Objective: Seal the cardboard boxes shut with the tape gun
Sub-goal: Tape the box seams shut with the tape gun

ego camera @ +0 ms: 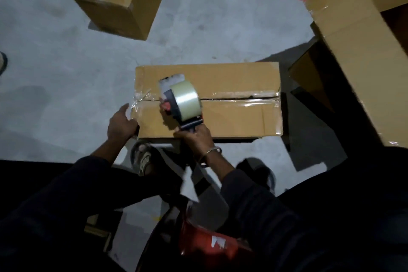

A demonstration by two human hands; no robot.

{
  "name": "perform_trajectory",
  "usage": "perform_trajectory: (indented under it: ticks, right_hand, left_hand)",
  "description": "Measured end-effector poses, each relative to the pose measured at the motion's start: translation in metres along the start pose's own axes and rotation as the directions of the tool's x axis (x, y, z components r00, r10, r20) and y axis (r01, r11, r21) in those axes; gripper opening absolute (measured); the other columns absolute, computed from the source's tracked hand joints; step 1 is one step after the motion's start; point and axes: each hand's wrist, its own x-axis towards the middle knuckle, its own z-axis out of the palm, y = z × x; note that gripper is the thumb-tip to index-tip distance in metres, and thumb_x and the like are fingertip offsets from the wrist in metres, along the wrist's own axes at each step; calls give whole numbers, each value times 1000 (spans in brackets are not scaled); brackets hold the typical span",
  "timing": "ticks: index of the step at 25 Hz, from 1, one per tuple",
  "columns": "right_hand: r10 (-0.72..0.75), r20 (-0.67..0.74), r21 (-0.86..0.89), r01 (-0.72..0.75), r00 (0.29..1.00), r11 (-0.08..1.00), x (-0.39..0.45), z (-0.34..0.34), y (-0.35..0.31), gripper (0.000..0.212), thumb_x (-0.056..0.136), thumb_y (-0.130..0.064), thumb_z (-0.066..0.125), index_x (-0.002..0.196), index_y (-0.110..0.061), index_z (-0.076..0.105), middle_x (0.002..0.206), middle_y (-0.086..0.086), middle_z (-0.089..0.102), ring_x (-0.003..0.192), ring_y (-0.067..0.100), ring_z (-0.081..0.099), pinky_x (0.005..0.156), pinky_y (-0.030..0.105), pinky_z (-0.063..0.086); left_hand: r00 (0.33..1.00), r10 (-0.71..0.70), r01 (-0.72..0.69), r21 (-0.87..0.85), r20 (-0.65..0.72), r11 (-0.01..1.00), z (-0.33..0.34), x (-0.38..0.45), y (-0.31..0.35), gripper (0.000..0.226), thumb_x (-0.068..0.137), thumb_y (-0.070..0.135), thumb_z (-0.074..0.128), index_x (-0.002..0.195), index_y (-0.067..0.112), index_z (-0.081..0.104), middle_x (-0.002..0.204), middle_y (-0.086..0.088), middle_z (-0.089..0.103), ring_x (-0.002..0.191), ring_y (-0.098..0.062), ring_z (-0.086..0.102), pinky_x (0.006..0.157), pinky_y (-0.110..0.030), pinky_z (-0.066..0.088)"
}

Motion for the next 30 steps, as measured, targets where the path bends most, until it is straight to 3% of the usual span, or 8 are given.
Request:
perform_trajectory:
  ticks: [3,5,8,12,17,24,27,30]
  right_hand:
    - [129,85,304,-149,988,941,-6,-63,-13,21,84,-4,67,64,-4,66,58,14,54,43,25,49,52,36,53]
    - [183,68,395,-195,981,898,-17,-102,-20,37,87,-2,59,51,-8,60,49,7,47,34,18,37,49,29,50]
    - [190,64,519,-195,980,832,-39,-140,-24,23,84,-3,57,62,-8,55,47,4,45,34,16,32,47,27,37]
    - [120,95,518,-152,988,842,-69,-160,-24,27,86,-4,56,60,-7,52,48,4,47,34,14,33,44,27,40]
    - [66,102,622,-116,993,775,-85,-171,-25,21,83,-5,58,63,-6,55,52,5,49,36,14,35,47,27,41]
    - [105,-296,621,108,949,777,-60,-209,-12,6,84,7,68,86,6,74,79,18,64,60,23,64,59,30,58]
    - [148,-303,677,104,941,728,-31,-225,3,14,85,-1,71,97,6,70,91,22,63,78,31,66,69,42,62]
    - [192,-183,731,3,964,682,-11,-228,13,34,82,-12,74,111,5,66,90,20,63,91,39,63,90,55,58]
  left_hand:
    - [941,199,-189,62,-274,980,27,-26,41,32,98,26,58,127,15,65,123,-16,65,111,-34,61,87,-45,51]
    - [992,116,-98,-279,48,955,47,-44,94,38,105,48,50,107,15,69,103,-18,69,78,-25,66,69,-36,49]
    - [702,48,397,-447,710,802,59,-78,178,85,100,78,21,103,8,68,100,-20,75,78,-29,75,63,-34,59]
    - [518,108,467,-386,849,796,45,-116,270,87,98,80,28,113,2,64,115,-23,72,103,-35,72,78,-41,64]
    - [558,15,252,-187,830,949,40,-128,324,25,101,27,56,104,4,65,85,-12,74,69,-20,75,61,-31,64]
    - [692,144,-47,-156,707,987,85,-99,298,30,103,22,63,120,-2,68,99,-14,73,81,-24,70,70,-34,59]
    - [653,272,-654,344,707,674,106,-76,260,72,92,46,74,147,8,46,142,-21,53,119,-36,58,87,-38,50]
    - [602,174,-769,507,779,390,131,-84,224,130,79,61,81,166,21,-7,169,-26,-6,155,-49,7,113,-62,36]
